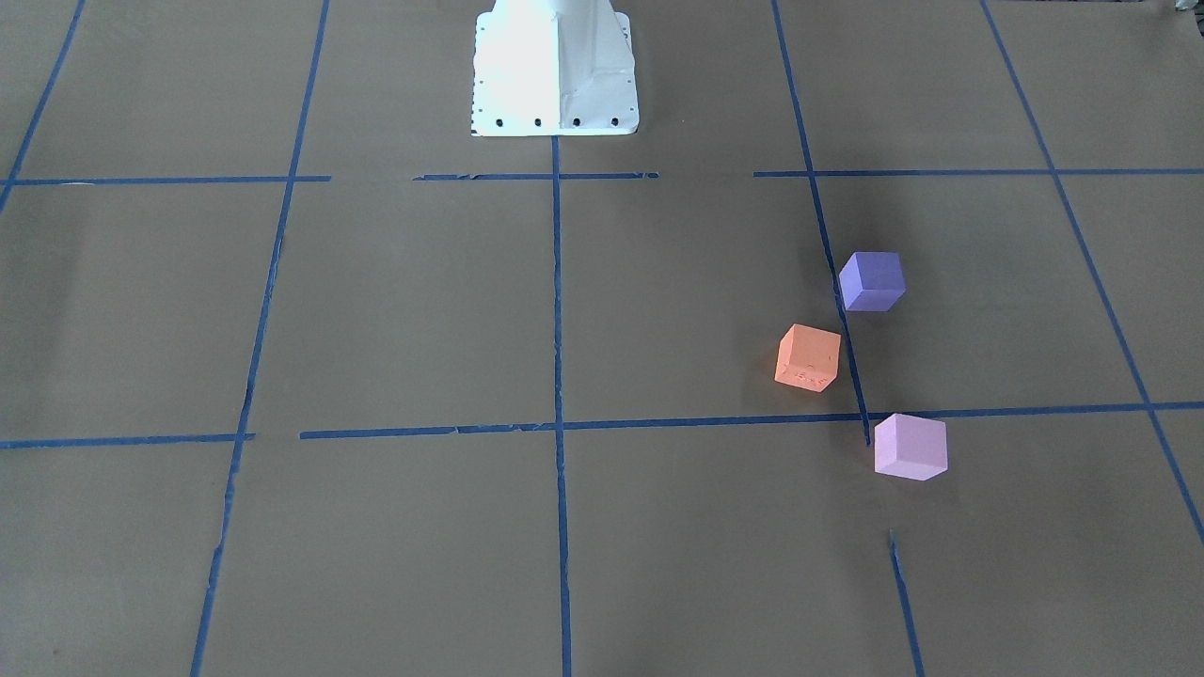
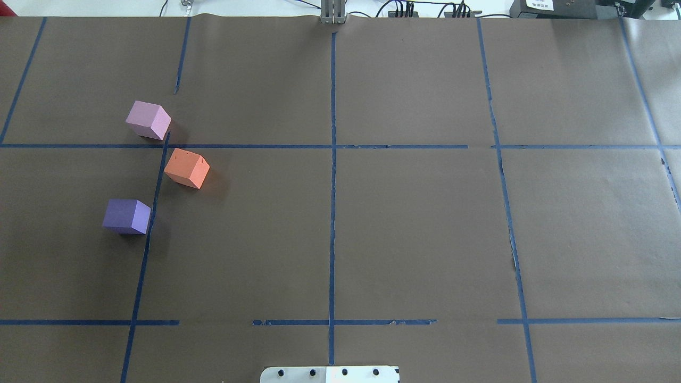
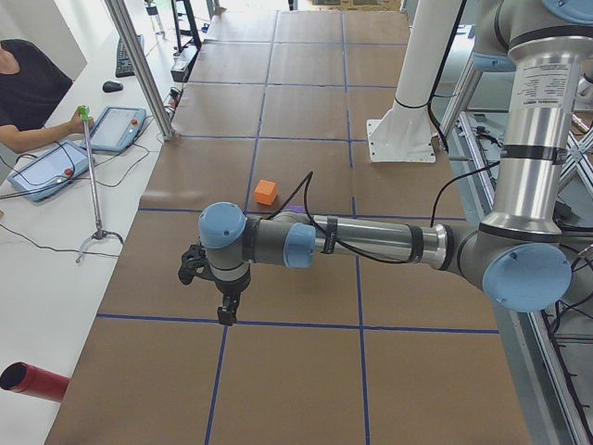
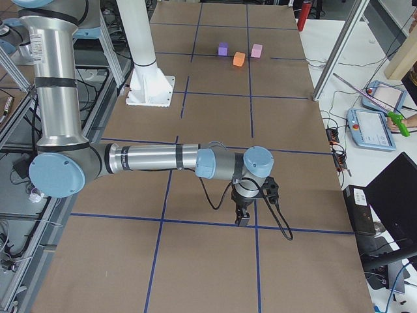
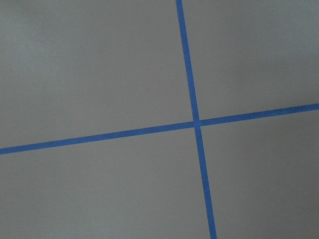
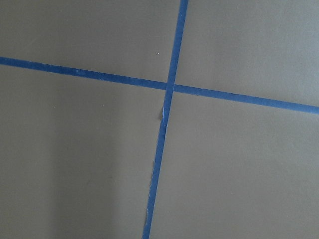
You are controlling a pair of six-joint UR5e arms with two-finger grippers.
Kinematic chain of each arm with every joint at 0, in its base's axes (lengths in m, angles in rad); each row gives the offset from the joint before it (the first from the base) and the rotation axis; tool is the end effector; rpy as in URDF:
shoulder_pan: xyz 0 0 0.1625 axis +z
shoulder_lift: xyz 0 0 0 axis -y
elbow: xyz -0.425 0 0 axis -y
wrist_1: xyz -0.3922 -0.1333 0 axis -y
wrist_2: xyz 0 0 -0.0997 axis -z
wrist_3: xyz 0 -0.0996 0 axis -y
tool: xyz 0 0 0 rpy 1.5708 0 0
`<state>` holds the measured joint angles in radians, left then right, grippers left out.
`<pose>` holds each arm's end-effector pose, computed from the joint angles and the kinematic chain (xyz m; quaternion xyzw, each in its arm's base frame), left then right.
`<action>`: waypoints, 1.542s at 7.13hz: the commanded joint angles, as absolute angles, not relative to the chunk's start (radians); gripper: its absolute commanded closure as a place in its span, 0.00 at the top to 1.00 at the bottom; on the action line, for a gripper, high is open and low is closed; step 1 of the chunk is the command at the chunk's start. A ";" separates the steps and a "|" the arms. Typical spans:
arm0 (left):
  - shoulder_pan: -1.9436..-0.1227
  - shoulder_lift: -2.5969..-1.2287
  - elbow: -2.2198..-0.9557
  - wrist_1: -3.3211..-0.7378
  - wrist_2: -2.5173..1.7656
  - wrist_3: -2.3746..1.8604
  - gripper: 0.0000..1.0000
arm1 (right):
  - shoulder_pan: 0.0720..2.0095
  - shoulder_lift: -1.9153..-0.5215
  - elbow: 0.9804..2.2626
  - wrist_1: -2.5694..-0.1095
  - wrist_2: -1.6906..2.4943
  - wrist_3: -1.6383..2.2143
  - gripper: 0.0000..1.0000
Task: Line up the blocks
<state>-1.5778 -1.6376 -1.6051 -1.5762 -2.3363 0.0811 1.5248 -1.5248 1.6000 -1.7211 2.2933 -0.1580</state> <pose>-0.0680 -0.5249 0.6078 0.0658 0.3704 0.0542 0.9250 0.0442 -0.5070 0.6396 -0.0153 -0.3546 -0.0820 0.9313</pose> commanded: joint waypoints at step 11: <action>-0.977 -1.925 -1.787 -1.526 -2.267 -0.467 1.00 | 1.525 -1.525 1.600 -1.721 2.293 -0.158 1.00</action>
